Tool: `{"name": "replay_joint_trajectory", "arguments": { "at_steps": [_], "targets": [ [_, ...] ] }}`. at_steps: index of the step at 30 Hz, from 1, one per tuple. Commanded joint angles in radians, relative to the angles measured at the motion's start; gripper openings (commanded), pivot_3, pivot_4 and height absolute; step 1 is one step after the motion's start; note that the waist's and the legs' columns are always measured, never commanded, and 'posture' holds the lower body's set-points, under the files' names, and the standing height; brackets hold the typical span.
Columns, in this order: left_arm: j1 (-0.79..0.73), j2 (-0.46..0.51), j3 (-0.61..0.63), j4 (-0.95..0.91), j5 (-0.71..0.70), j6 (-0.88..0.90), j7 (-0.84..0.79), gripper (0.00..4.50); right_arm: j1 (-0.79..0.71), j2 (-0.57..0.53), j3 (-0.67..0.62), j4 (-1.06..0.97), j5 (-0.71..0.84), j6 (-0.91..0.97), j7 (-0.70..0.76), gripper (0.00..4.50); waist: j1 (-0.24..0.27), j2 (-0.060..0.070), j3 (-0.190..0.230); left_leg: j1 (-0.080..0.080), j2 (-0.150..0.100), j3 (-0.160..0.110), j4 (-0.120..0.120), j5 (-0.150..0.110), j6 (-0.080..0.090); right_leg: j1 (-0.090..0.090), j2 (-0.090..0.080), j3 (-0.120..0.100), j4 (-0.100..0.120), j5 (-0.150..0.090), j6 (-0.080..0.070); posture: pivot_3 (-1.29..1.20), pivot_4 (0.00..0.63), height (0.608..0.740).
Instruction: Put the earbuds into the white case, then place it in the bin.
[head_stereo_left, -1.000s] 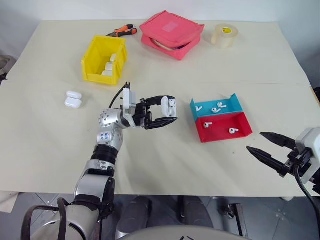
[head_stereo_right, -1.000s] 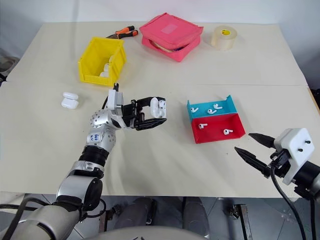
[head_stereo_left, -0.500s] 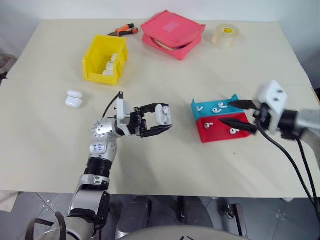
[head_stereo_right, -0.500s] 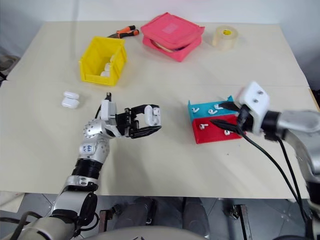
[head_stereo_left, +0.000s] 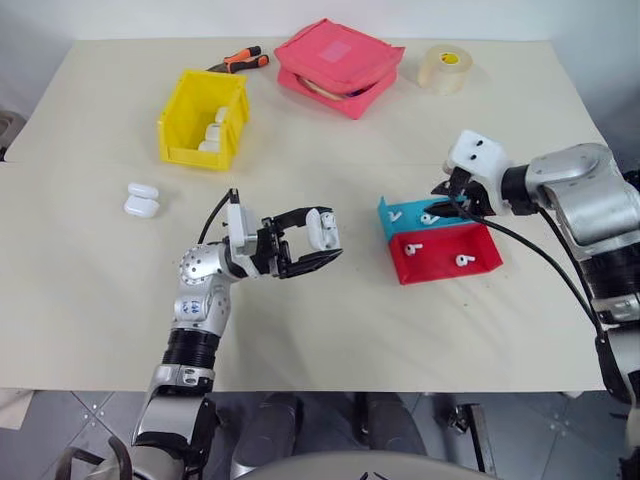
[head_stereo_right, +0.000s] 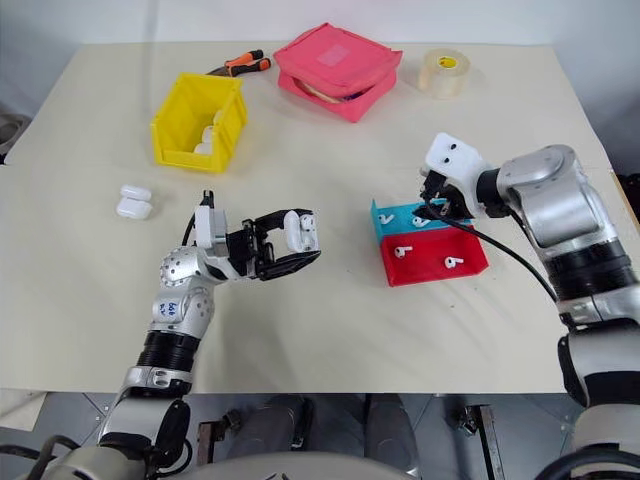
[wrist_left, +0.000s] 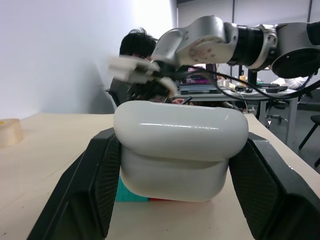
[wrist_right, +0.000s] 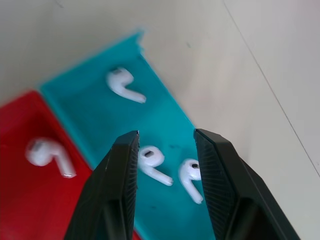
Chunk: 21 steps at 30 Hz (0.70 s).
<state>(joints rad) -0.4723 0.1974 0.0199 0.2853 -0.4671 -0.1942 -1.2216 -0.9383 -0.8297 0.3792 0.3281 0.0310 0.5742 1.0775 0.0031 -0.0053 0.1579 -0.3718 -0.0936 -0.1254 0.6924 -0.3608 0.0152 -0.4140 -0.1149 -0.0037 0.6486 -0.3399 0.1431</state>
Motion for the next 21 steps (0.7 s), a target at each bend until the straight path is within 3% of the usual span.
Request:
{"name": "replay_joint_trajectory", "arguments": {
  "at_steps": [1,21],
  "targets": [
    [0.009,-0.003,-0.001,-0.043,-0.013,-0.007,0.016,2.84,-0.069,0.017,0.027,0.088,-0.078,0.014,0.014,1.8,-0.004,0.0,0.0,0.0,0.0,0.0,0.0,0.0,0.0,0.0,0.0,0.0,0.001,0.0,0.0,0.0,0.15,0.74],
    [0.044,-0.006,-0.009,-0.075,-0.014,-0.015,0.035,2.84,-0.149,0.124,0.022,0.29,-0.184,0.022,0.041,1.8,-0.009,0.0,0.0,0.0,0.0,0.001,0.002,0.0,0.0,-0.003,-0.001,0.001,0.005,0.0,0.0,0.0,0.15,0.74]
  ]
}}
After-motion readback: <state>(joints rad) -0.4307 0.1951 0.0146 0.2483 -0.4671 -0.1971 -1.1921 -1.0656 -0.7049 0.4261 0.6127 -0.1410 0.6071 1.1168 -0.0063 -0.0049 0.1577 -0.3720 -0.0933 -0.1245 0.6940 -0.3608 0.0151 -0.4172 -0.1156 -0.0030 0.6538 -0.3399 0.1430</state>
